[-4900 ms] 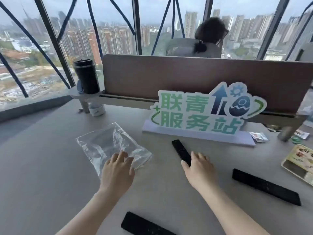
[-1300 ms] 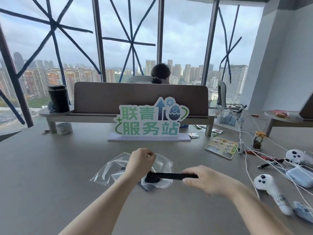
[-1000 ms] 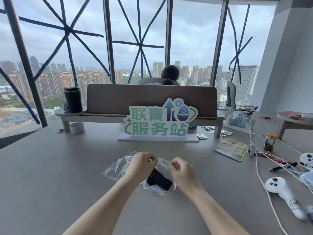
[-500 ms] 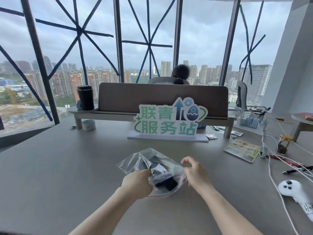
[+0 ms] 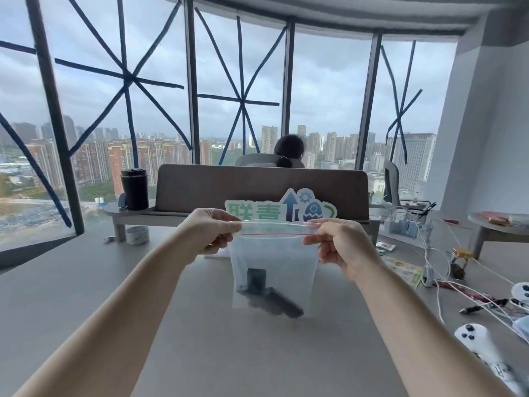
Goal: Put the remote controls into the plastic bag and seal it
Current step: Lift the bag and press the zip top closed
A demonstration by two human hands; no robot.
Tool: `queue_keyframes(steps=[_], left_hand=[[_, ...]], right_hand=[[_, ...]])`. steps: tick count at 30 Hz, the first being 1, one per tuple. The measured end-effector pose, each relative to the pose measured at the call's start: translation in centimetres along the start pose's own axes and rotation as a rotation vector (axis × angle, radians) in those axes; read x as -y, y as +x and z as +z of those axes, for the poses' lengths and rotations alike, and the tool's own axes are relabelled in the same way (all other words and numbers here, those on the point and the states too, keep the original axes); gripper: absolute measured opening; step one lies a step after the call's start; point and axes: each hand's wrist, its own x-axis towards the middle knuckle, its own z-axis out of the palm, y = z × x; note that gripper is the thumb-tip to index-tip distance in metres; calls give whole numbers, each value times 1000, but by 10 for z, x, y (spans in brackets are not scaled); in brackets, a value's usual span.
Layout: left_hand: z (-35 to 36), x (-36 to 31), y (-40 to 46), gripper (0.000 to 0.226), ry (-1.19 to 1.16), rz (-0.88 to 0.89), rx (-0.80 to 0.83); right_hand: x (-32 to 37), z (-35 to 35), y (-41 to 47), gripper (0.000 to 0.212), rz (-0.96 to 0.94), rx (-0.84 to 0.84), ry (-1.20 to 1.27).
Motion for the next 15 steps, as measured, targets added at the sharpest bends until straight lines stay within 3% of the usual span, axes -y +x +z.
queue_keyframes(steps=[6, 10, 12, 15], left_hand=[[-1, 2, 4, 12, -147, 3, -21], [-4, 15, 1, 17, -207, 14, 62], [-6, 22, 1, 22, -198, 41, 84], [-2, 27, 0, 12, -114, 92, -7]], right_hand=[[13, 0, -1, 30, 10, 35, 74], [10, -6, -3, 25, 29, 80, 66], [12, -10, -5, 22, 32, 130, 49], [18, -16, -9, 19, 29, 228, -22]])
